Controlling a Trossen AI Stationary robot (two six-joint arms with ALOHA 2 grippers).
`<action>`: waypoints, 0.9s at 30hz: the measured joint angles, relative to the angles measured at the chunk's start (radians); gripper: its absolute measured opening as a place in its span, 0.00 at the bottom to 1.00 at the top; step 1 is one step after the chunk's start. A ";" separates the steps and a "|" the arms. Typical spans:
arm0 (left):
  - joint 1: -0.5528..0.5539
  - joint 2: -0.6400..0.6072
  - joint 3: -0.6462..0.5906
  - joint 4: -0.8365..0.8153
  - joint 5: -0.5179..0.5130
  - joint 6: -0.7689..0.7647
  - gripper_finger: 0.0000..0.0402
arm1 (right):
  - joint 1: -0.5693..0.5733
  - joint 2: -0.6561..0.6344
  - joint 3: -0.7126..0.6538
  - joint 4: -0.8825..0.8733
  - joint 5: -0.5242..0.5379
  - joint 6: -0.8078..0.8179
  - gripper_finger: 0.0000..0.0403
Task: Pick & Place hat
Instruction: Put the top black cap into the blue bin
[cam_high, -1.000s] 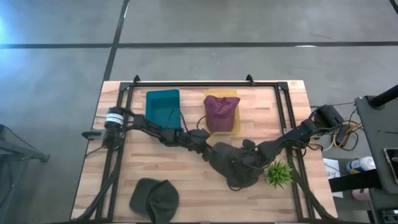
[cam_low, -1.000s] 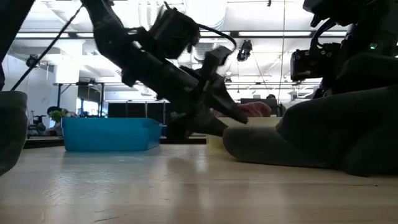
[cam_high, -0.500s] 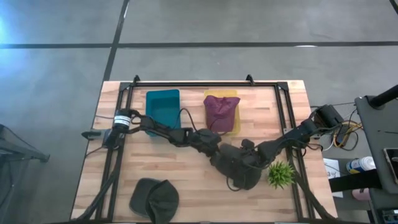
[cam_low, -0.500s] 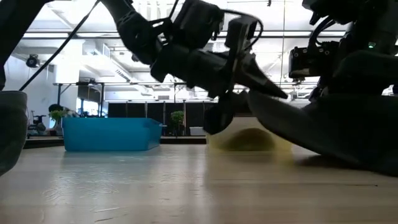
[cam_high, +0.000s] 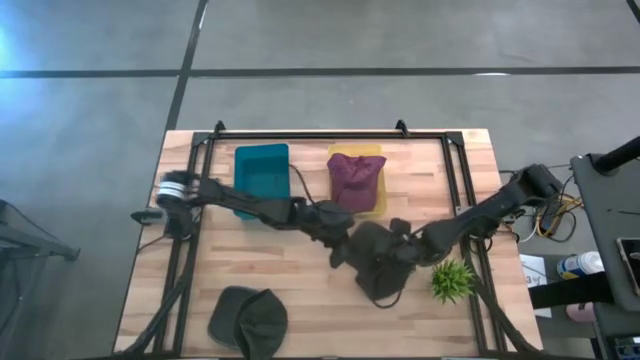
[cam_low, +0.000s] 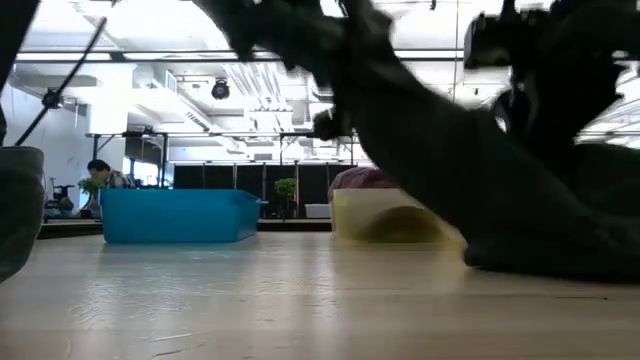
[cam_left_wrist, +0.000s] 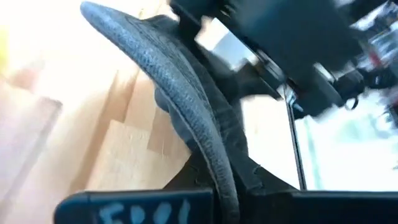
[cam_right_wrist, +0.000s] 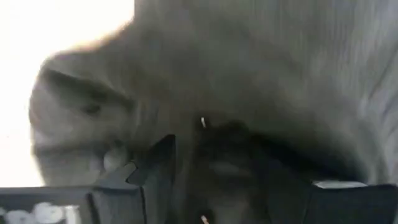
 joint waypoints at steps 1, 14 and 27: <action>-0.006 -0.042 0.006 -0.050 -0.019 0.038 0.01 | 0.000 -0.022 0.021 -0.037 0.005 -0.017 0.50; -0.208 -0.282 0.251 -0.651 -0.420 0.418 0.01 | 0.005 -0.340 0.269 -0.422 0.191 0.040 0.50; -0.438 0.065 0.576 -1.224 -0.730 0.838 0.01 | 0.005 -0.375 0.278 -0.551 0.224 0.202 0.50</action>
